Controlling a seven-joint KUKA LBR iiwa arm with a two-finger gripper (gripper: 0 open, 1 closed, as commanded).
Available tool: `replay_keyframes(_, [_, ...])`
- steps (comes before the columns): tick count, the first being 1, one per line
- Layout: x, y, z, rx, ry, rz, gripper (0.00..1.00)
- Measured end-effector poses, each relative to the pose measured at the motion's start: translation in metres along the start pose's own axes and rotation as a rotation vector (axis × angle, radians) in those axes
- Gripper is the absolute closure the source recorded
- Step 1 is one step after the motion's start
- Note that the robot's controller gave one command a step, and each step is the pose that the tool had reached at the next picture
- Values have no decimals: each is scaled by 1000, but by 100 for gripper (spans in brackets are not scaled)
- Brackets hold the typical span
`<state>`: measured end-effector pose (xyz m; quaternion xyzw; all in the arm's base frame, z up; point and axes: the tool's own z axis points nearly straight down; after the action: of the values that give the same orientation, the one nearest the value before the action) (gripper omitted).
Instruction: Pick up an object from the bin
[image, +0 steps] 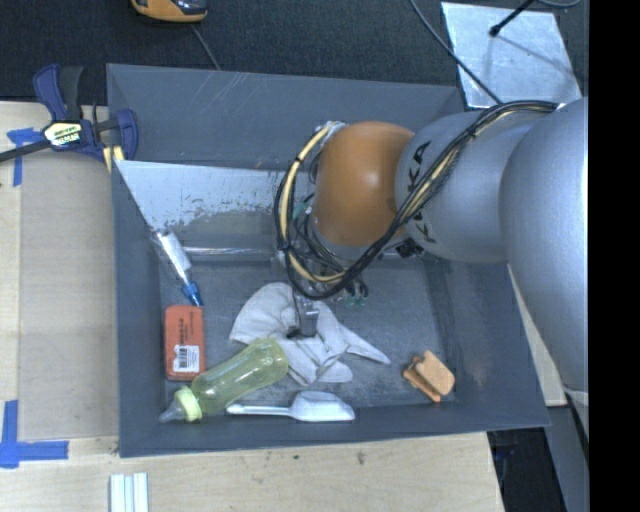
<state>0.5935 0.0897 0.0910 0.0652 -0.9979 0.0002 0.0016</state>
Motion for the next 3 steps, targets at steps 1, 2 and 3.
replay_keyframes(1, [-4, 3, -3, 0, -2, -5, 0])
replay_keyframes(2, [-6, 3, 17, -1, -10, -39, 100])
replay_keyframes(3, [-6, 3, 17, -1, -10, -39, 100])
